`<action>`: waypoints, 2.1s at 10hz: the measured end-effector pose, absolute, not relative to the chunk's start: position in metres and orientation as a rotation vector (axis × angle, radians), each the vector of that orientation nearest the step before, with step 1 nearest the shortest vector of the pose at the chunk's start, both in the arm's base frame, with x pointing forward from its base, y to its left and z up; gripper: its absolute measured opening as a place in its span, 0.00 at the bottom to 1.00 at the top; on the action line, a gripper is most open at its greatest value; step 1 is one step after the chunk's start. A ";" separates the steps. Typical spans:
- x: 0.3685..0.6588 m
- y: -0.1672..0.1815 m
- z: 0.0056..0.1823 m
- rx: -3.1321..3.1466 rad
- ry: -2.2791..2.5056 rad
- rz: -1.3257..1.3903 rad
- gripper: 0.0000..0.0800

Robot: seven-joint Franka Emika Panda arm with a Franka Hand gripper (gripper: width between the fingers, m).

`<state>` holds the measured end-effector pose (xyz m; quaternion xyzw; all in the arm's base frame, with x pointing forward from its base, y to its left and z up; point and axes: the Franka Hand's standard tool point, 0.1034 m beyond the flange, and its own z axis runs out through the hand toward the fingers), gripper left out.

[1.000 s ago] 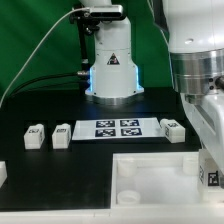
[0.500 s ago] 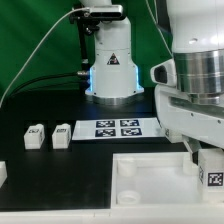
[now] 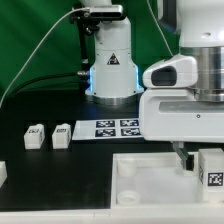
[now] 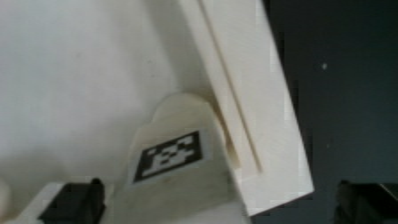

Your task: Assemble one leg

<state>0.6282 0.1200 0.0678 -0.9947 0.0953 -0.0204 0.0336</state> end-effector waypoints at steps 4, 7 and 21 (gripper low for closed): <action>0.629 0.119 0.067 -3.044 0.398 -0.064 0.49; 0.630 0.118 0.067 -2.936 0.885 -0.046 0.37; 0.624 0.116 0.063 -1.732 2.512 0.109 0.66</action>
Offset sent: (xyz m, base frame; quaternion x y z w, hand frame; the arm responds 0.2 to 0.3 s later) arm 0.0000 0.0000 0.0000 0.0000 0.0000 0.0000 1.0000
